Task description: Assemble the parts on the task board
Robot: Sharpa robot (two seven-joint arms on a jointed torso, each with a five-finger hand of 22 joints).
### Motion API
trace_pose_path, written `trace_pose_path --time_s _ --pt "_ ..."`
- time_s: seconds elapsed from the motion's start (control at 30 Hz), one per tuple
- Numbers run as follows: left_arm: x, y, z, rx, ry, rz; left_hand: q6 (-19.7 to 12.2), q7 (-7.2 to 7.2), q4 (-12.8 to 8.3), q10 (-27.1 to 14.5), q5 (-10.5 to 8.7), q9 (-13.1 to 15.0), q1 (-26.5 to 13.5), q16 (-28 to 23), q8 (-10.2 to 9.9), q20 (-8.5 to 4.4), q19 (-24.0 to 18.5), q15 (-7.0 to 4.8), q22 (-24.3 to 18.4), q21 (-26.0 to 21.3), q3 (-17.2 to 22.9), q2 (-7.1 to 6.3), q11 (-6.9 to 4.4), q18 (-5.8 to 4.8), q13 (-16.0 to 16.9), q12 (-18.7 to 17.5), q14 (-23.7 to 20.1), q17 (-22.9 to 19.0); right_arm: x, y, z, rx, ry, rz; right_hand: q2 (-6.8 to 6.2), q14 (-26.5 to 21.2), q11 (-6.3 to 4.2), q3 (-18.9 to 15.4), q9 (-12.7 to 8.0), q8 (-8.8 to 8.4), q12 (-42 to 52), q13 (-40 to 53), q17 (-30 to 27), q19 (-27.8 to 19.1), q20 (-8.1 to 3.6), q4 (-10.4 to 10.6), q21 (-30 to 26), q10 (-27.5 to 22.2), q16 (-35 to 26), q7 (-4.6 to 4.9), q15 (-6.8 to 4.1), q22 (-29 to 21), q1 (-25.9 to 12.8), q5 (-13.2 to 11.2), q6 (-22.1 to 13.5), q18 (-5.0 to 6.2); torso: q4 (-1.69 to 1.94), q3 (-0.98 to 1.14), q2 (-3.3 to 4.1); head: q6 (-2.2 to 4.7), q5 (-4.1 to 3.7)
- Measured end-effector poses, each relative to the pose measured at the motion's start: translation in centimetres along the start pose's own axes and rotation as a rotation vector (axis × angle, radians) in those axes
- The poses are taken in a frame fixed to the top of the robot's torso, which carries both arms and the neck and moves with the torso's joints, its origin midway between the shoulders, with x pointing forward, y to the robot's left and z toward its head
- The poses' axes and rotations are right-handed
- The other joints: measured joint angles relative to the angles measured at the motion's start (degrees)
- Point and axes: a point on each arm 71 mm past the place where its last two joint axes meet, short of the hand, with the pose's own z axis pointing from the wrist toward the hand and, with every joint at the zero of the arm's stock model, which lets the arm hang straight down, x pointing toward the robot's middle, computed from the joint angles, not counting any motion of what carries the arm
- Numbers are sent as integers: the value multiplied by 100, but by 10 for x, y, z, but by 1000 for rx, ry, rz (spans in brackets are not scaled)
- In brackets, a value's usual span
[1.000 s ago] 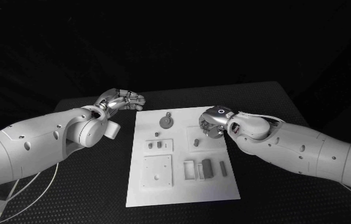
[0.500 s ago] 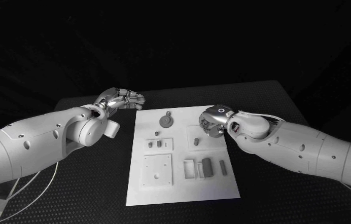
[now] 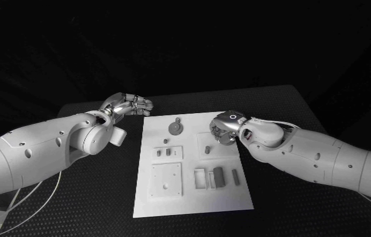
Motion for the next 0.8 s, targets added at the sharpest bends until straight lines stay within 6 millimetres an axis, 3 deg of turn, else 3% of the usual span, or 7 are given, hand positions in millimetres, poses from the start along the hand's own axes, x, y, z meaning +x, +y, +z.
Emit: trace_pose_path --time_s 0.8 --pt "0 0 0 0 0 0 1 1 0 0 0 0 0 -22 0 0 0 0 -10 0 0 0 0 0 -5 0 0 9 1 3 -1 4 -5 -14 27 177 -71 0 46 82 19 74 116 168 -11 0 26 154 44 -69 -95 48 15 0 150 0 1 -2 -1 -14 -13"
